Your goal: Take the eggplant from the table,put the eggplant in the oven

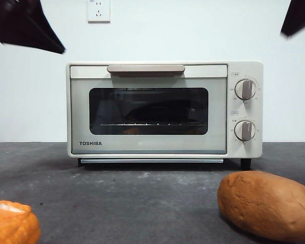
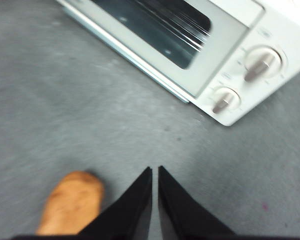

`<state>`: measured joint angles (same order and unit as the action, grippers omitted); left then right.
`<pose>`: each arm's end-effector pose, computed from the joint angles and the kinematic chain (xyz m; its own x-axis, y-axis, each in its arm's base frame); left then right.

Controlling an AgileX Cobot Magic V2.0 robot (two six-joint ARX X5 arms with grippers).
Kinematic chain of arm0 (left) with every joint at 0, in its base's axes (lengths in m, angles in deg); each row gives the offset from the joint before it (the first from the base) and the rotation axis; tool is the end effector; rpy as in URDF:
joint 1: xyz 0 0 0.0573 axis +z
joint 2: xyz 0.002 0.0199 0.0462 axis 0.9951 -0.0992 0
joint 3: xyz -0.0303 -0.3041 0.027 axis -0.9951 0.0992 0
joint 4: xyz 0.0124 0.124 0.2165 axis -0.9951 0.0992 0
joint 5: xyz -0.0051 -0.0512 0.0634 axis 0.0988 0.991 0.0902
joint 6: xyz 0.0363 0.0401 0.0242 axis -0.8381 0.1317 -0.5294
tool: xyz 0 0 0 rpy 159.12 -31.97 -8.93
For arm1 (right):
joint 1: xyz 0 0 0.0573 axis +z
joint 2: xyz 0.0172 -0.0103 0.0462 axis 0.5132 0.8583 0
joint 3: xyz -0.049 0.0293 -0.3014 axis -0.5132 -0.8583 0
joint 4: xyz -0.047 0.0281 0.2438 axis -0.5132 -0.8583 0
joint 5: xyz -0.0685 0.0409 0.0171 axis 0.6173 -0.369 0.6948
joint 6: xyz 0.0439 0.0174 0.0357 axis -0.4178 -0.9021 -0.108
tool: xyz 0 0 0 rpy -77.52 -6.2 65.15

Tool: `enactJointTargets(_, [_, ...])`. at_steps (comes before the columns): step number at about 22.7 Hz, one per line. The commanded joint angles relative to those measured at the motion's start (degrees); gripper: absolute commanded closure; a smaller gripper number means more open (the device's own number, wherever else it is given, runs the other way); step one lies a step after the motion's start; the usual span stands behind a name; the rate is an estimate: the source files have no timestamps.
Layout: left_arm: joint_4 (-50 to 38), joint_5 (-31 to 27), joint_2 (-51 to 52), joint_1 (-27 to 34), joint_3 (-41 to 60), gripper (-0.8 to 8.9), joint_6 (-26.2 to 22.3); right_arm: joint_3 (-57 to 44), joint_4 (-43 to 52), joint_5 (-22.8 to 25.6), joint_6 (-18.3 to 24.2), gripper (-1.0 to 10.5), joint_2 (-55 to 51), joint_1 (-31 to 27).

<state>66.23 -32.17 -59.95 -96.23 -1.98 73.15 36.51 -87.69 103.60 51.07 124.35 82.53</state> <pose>0.2208 -0.0635 0.3413 0.6811 -0.5873 -0.4372 0.4652 0.8082 -0.3611 0.0870 0.0867 0.3165 0.7268 0.3087 -0.6136 -0.5061 0.8446 -0.1745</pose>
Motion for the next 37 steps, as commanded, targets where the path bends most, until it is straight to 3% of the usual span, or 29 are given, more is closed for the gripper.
enactJointTargets(1, [4.81, -7.23, 4.15, -3.21, -0.52, 8.08, -7.8, -2.67, 5.42, 0.04, 0.52, 9.4, 0.76, -4.11])
enactJointTargets(6, [4.42, -17.38, 14.6, -9.49, 7.34, 8.08, -7.69, -12.02, 18.34, -6.95, -0.33, 9.4, -0.28, -18.08])
enactJointTargets(10, [-3.56, -19.91, 21.05, -12.28, 19.34, 8.08, -5.84, -17.64, 29.07, -12.13, -0.48, 9.4, -2.91, -24.37])
enactJointTargets(14, [-5.42, -21.07, 23.5, -12.96, 23.26, 8.08, 1.49, -18.95, 33.53, -9.51, -0.2, 9.4, -3.72, -24.7])
enactJointTargets(26, [-3.72, -21.16, 24.96, -13.09, 23.28, 8.08, 1.44, -18.95, 33.44, -7.19, -0.22, 9.4, -3.74, -24.7])
enactJointTargets(31, [-3.23, -23.26, 33.33, -10.38, 23.61, 8.08, -4.31, -18.95, 33.44, -7.19, -0.22, 9.4, -3.69, -24.7])
enactJointTargets(37, [-12.59, -23.21, 43.28, -2.03, 28.22, 8.08, -9.07, -18.95, 33.44, -7.17, -0.22, 9.4, -3.69, -24.7])
